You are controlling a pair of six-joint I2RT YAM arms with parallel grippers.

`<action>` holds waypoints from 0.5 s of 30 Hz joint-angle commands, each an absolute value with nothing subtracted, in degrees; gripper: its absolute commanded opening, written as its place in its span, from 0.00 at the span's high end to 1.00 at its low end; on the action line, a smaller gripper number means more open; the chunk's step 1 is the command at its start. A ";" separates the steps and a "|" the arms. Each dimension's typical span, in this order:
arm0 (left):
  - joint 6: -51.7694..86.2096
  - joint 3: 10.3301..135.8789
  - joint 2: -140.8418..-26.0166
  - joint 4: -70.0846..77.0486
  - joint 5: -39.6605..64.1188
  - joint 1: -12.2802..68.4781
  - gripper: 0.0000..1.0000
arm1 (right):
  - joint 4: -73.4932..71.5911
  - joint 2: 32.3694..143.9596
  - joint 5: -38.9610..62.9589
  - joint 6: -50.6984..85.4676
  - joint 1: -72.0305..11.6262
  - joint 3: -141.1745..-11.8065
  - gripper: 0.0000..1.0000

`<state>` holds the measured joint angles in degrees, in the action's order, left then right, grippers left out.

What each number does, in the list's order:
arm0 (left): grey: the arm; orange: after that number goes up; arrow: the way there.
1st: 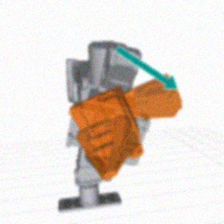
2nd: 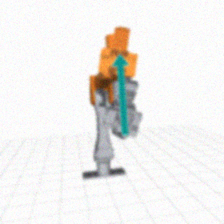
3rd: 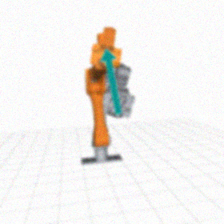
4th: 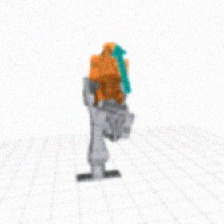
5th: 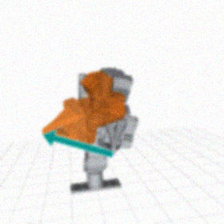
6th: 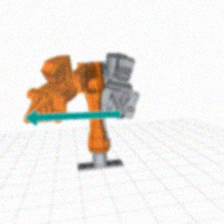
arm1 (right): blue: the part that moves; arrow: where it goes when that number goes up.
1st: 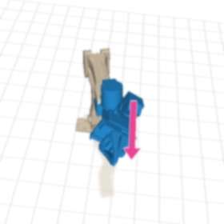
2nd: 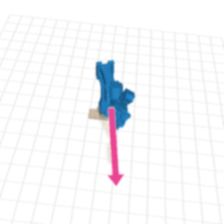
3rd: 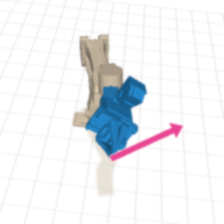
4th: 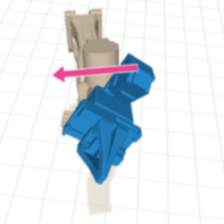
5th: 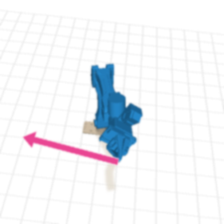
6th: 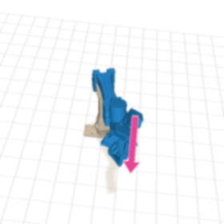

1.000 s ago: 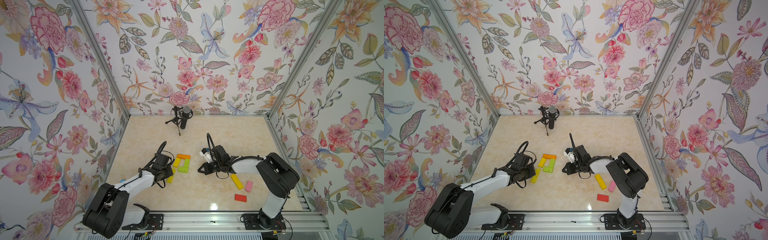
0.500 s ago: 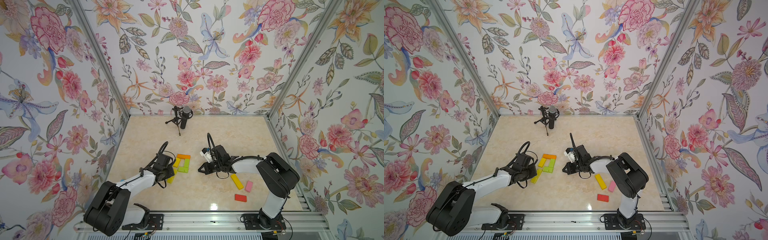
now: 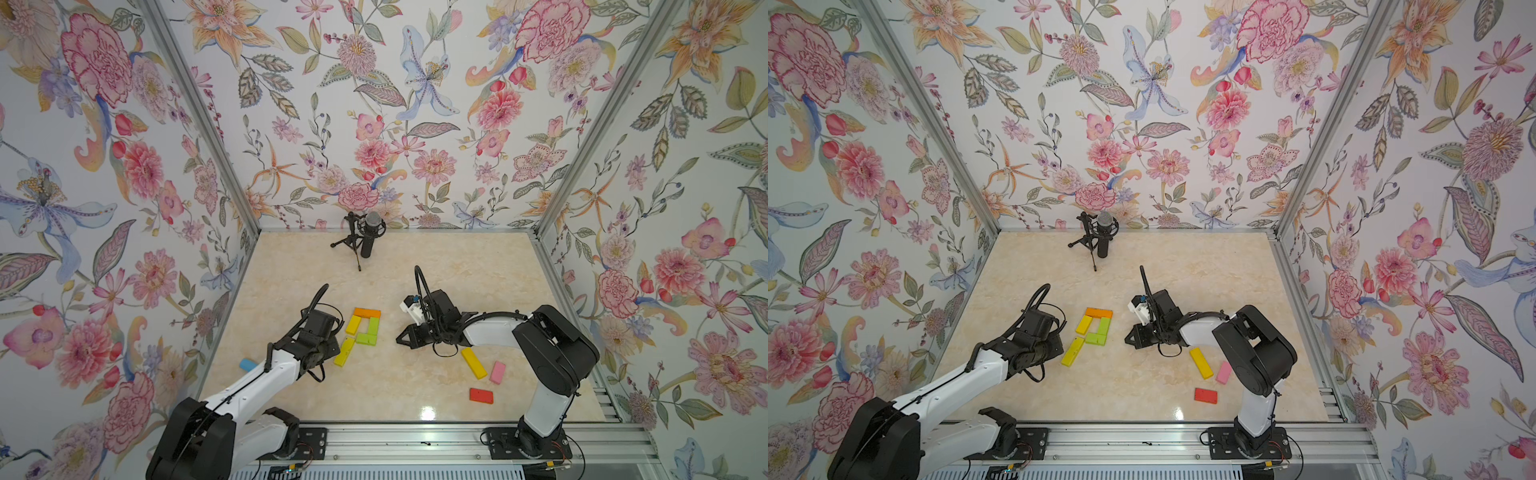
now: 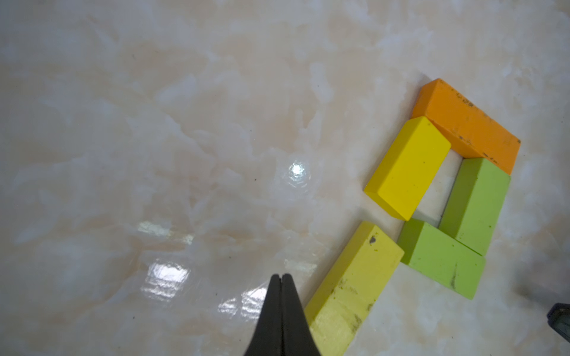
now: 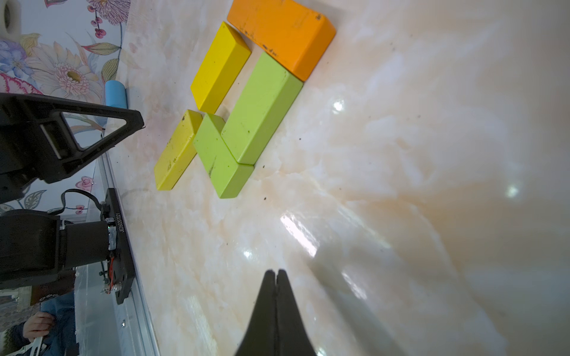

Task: Assemble the letter p with building blocks
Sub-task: Assemble the building block at the center of the board.

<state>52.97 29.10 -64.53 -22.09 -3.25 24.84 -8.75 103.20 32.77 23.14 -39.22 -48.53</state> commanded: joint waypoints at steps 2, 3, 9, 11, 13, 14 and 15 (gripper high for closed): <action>54.11 29.85 -62.47 -28.17 -2.05 27.57 1.00 | -9.75 103.39 33.75 23.12 -39.11 -48.04 1.00; 54.62 29.63 -61.63 -29.05 -1.85 28.10 1.00 | -9.96 103.43 33.82 23.21 -39.10 -47.92 1.00; 53.73 28.89 -59.68 -32.37 0.18 29.39 1.00 | -11.55 104.15 34.18 23.91 -39.38 -47.67 1.00; 54.03 28.85 -60.43 -32.27 0.07 30.70 1.00 | -11.57 104.09 34.19 23.94 -39.45 -47.61 1.00; 55.04 28.18 -61.29 -31.21 0.17 31.82 1.00 | -11.68 103.85 34.13 24.04 -39.46 -47.34 1.00; 55.56 27.68 -61.57 -30.18 0.41 32.52 1.00 | -11.60 103.71 34.02 24.04 -39.38 -47.28 1.00; 55.92 27.27 -61.68 -29.45 0.84 32.78 1.00 | -11.62 103.56 33.93 23.99 -39.38 -47.21 1.00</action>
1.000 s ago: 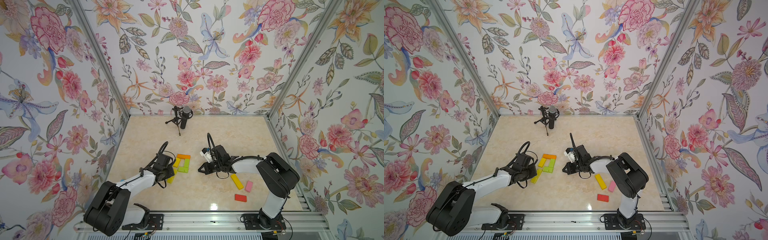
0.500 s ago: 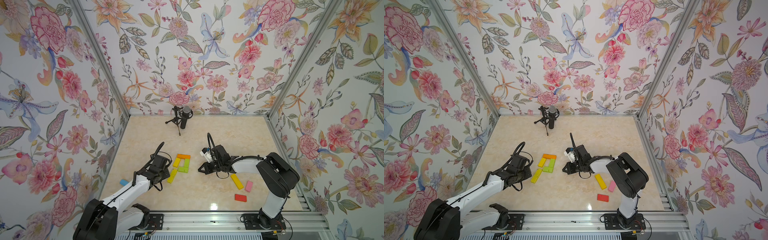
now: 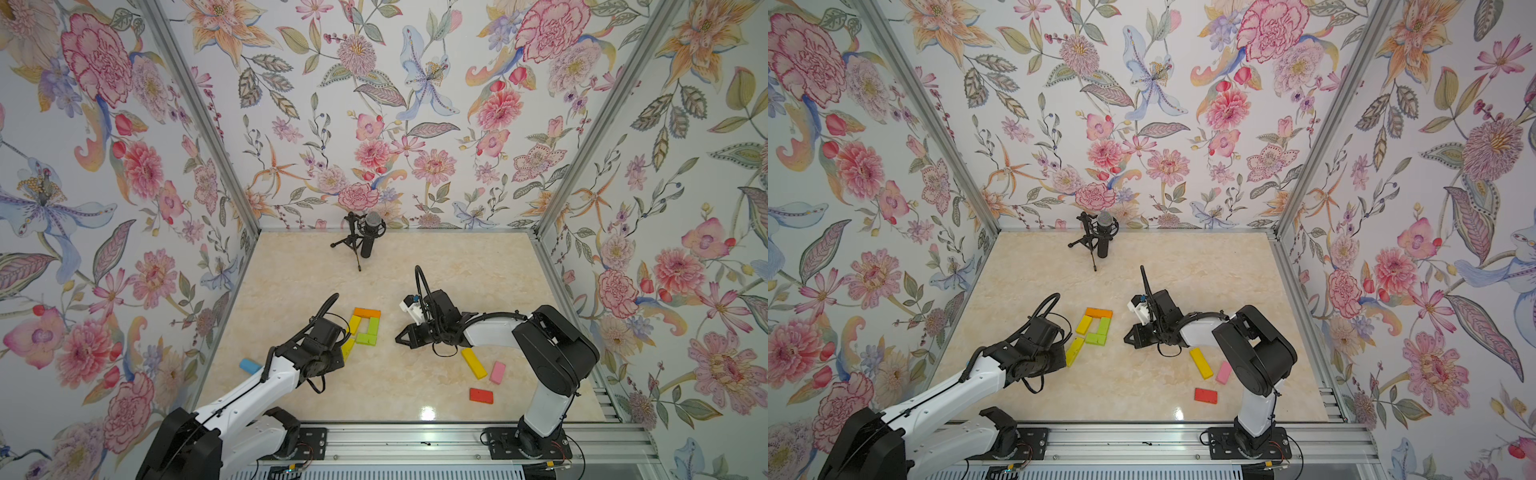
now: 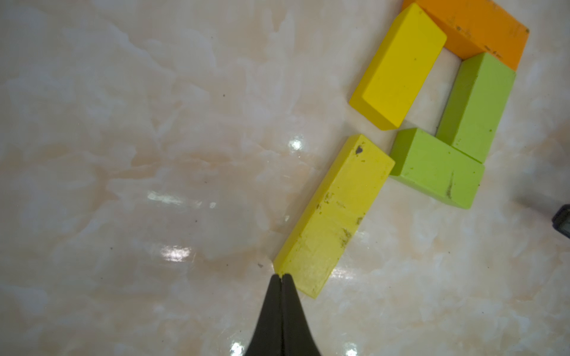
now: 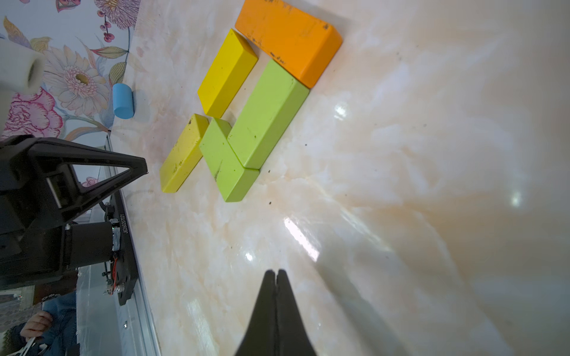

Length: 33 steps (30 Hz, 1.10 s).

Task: Assemble the letter p with building blocks
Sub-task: Assemble the building block at the center of the board.

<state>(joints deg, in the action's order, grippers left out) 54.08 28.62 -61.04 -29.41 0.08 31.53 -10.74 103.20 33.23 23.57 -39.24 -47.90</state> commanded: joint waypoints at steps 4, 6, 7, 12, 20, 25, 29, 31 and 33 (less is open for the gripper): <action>56.82 26.78 -61.47 -28.62 0.19 33.22 1.00 | -11.56 103.36 33.78 24.04 -39.41 -46.93 1.00; 56.83 26.56 -61.57 -28.20 0.26 33.22 1.00 | -11.56 103.28 33.77 24.01 -39.41 -46.75 1.00; 56.63 26.34 -61.81 -27.67 0.51 33.22 1.00 | -11.60 103.35 33.80 24.00 -39.42 -46.71 1.00; 56.05 26.08 -64.49 -25.46 1.84 33.57 1.00 | -11.33 103.36 33.79 23.91 -39.29 -46.87 1.00; 55.58 27.16 -64.09 -26.08 1.49 33.66 1.00 | -11.85 103.89 33.93 24.08 -39.37 -46.88 1.00; 55.17 27.05 -63.68 -26.79 2.44 33.66 1.00 | -12.15 103.98 33.92 23.91 -39.32 -46.58 1.00; 54.59 26.94 -65.24 -24.70 4.61 34.42 1.00 | -12.38 104.08 34.01 24.04 -39.23 -46.49 1.00; 54.50 27.36 -66.29 -24.30 4.81 35.08 1.00 | -12.52 104.07 34.01 24.00 -39.29 -46.47 1.00; 54.57 27.68 -67.11 -24.07 4.67 35.57 1.00 | -12.39 104.01 34.01 23.99 -39.26 -46.34 1.00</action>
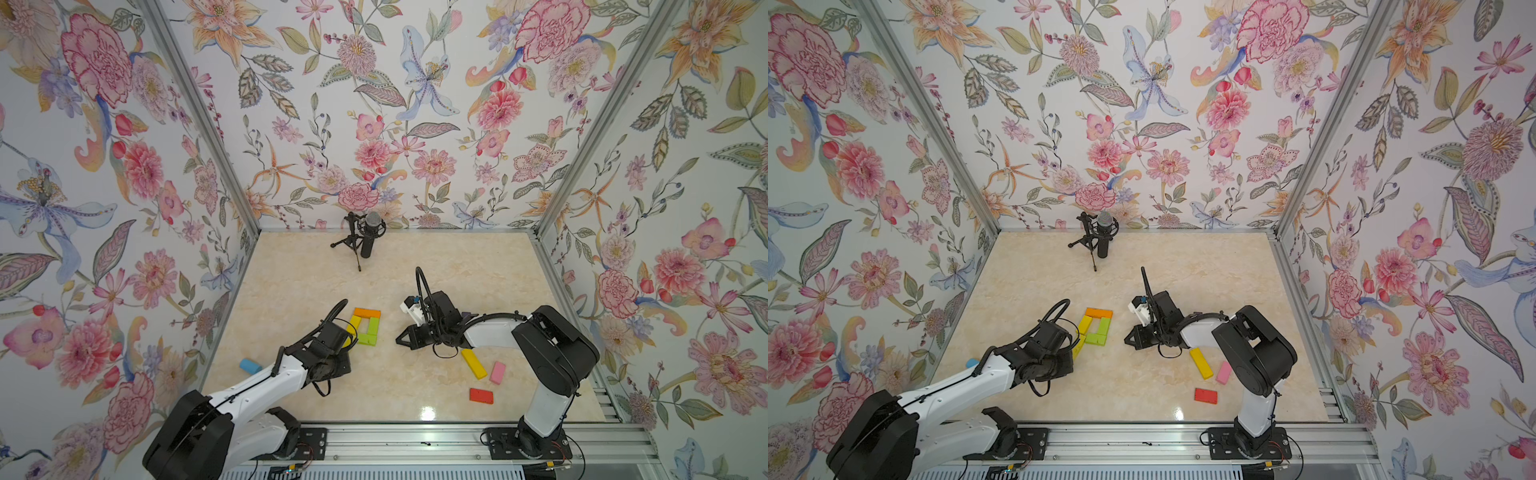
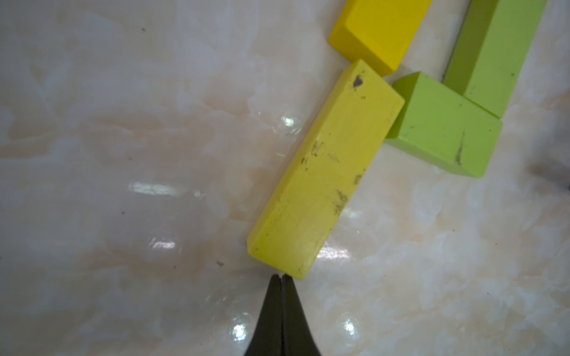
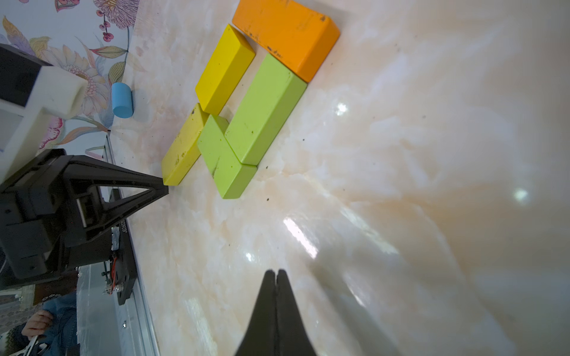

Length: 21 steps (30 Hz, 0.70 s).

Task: Assemble the letter p with building blocks
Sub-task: Assemble the building block at the center of the board.

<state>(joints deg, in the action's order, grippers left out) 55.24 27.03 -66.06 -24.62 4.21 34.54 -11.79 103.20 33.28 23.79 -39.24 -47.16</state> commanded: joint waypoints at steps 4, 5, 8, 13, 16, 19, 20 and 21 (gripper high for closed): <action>54.41 27.86 -67.84 -23.25 4.61 35.68 1.00 | -12.31 103.89 34.01 23.99 -39.11 -46.25 1.00; 54.36 27.95 -68.02 -23.00 4.57 35.70 1.00 | -12.30 103.89 34.01 24.04 -39.11 -46.23 1.00; 54.10 28.11 -68.51 -22.80 4.45 35.68 1.00 | -12.30 103.81 33.93 23.99 -39.11 -46.14 1.00; 53.79 27.95 -68.74 -21.92 4.86 35.68 1.00 | -12.35 103.89 33.93 24.04 -39.11 -46.08 1.00; 53.79 27.86 -68.80 -20.93 5.66 35.69 1.00 | -12.47 104.07 33.93 24.06 -39.11 -46.06 1.00; 53.75 28.11 -68.60 -20.65 5.96 35.69 1.00 | -12.43 104.15 34.01 23.99 -39.11 -46.13 1.00; 53.62 28.12 -68.49 -20.65 5.98 35.69 1.00 | -12.43 104.15 34.01 24.06 -39.10 -46.19 1.00; 53.53 28.21 -68.39 -20.65 6.21 35.68 1.00 | -12.46 104.20 34.10 24.10 -39.11 -46.22 1.00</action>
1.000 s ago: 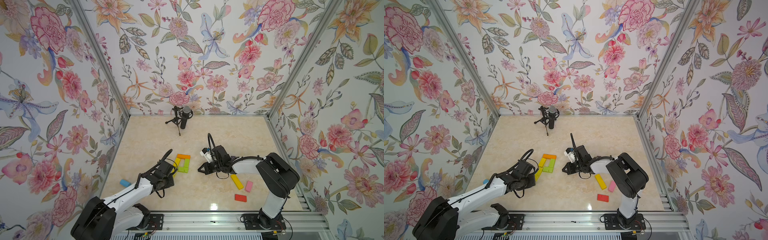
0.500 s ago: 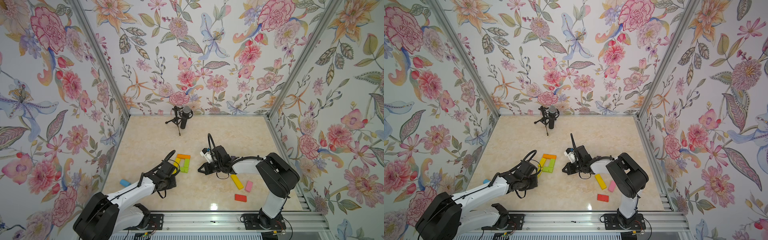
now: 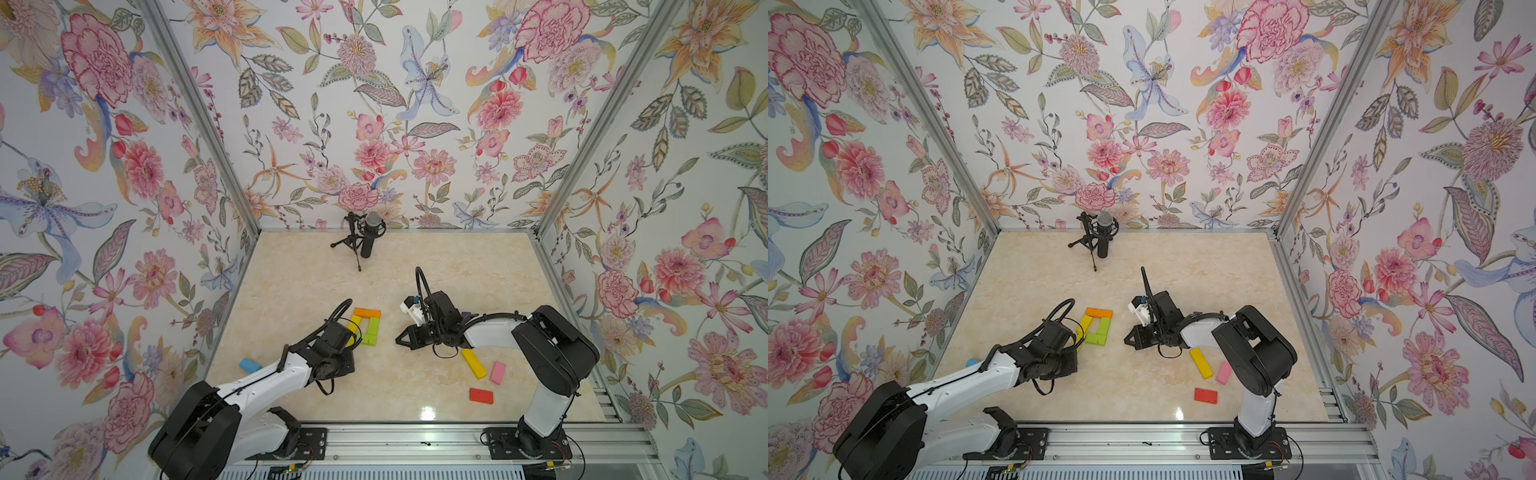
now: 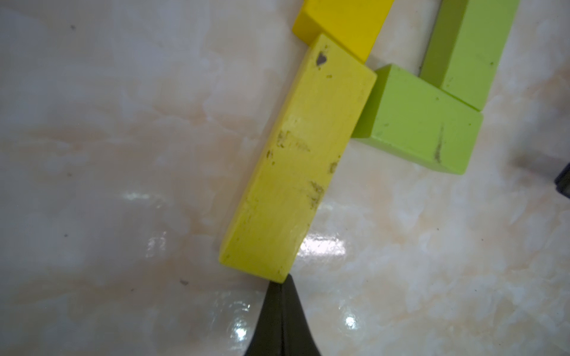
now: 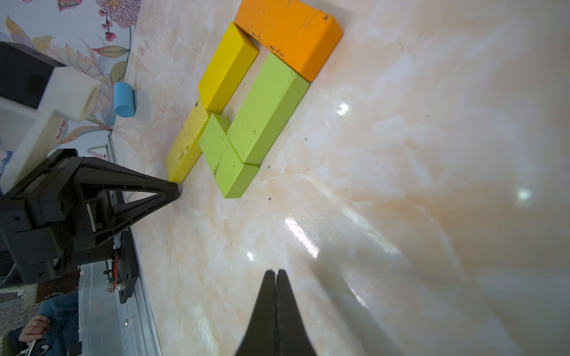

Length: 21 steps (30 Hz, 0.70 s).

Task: Assemble the letter p with building blocks
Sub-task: Assemble the building block at the center of the board, then adjust the building block at the center of the board.

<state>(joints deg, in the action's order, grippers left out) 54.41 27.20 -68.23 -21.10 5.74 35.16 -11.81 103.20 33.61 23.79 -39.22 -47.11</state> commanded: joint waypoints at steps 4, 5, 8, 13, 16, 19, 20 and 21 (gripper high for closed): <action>53.44 28.50 -67.41 -20.40 7.27 35.68 1.00 | -12.73 104.59 34.28 24.14 -39.09 -46.39 1.00; 53.44 28.56 -66.89 -20.39 7.58 35.77 1.00 | -12.74 104.79 34.29 24.08 -39.11 -46.33 1.00; 53.53 30.23 -64.30 -20.36 7.47 35.73 1.00 | -13.39 105.13 34.92 24.58 -39.41 -46.38 1.00; 50.15 40.16 -65.34 -26.32 0.01 34.75 1.00 | -13.57 105.62 34.92 25.42 -41.14 -47.37 1.00; 47.44 44.01 -69.78 -27.72 -2.55 33.12 1.00 | -13.72 106.58 34.89 25.91 -42.15 -48.33 1.00; 46.00 44.44 -71.90 -25.18 -4.31 30.42 1.00 | -13.81 107.74 34.20 26.36 -43.09 -49.37 1.00; 45.56 44.26 -72.21 -23.78 -4.03 29.11 1.00 | -13.72 108.20 34.19 26.52 -43.38 -49.85 1.00; 44.87 44.12 -72.73 -22.31 -3.29 27.31 1.00 | -13.65 108.72 34.17 26.78 -43.64 -50.46 1.00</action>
<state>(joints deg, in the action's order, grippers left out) 48.14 44.40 -71.29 -23.24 -0.43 30.35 -12.84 107.28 34.06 25.76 -42.96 -48.38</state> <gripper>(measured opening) 0.050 0.047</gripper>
